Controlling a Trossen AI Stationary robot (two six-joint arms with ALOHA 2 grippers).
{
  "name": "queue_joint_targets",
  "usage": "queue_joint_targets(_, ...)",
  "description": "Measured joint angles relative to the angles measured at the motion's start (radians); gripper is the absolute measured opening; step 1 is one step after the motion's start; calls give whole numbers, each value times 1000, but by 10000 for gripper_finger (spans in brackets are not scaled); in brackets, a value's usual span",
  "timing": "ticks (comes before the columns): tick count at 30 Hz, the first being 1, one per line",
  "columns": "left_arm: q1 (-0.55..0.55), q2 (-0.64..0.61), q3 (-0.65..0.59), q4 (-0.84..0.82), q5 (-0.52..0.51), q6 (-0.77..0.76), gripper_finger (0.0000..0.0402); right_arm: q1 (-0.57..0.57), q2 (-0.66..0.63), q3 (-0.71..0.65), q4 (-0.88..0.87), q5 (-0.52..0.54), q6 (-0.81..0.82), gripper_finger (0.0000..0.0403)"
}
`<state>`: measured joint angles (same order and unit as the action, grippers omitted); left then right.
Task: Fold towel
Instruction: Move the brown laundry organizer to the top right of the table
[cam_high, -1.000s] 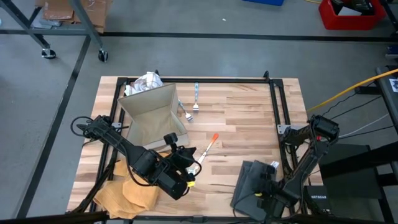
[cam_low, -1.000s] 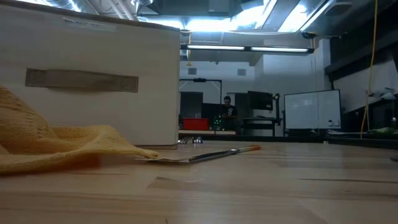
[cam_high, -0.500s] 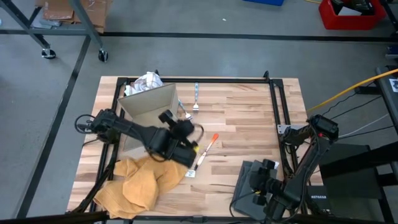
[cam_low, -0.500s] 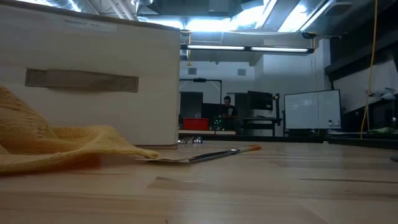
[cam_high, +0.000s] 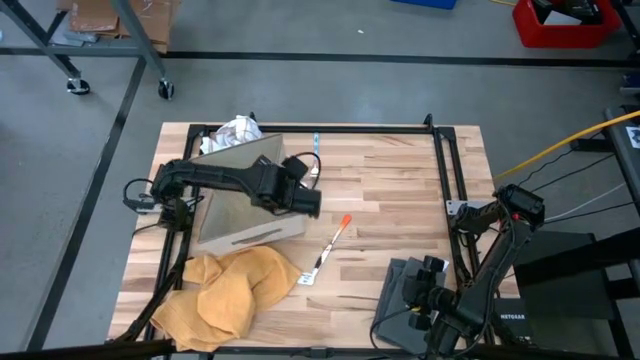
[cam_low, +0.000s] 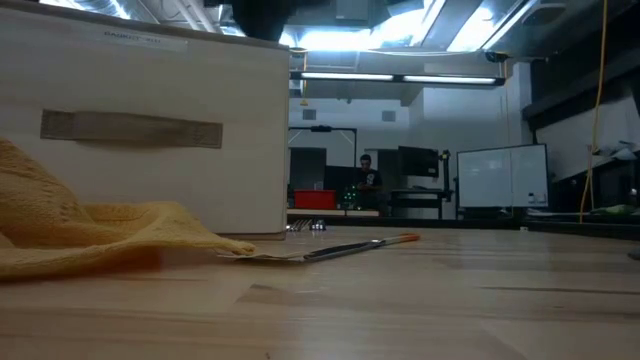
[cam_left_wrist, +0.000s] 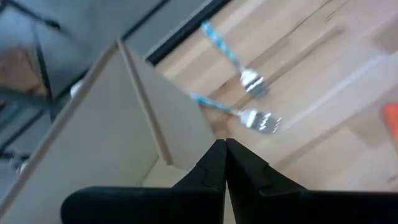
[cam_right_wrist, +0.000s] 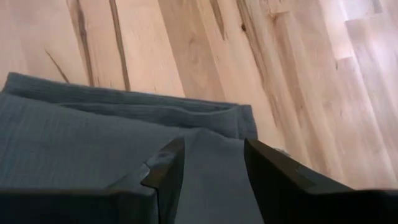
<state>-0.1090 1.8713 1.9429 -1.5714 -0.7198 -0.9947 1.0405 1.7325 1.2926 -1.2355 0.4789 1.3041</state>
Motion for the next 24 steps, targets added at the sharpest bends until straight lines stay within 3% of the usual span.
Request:
queue_joint_targets(10, 132, 0, -115, 2, 38, -23, 0, 0, 0, 0, -1, -29, 0, 172)
queue_joint_targets(24, 135, -7, -36, 11, -45, 38, 1, 0, -2, 0, -1, -18, 0, 172)
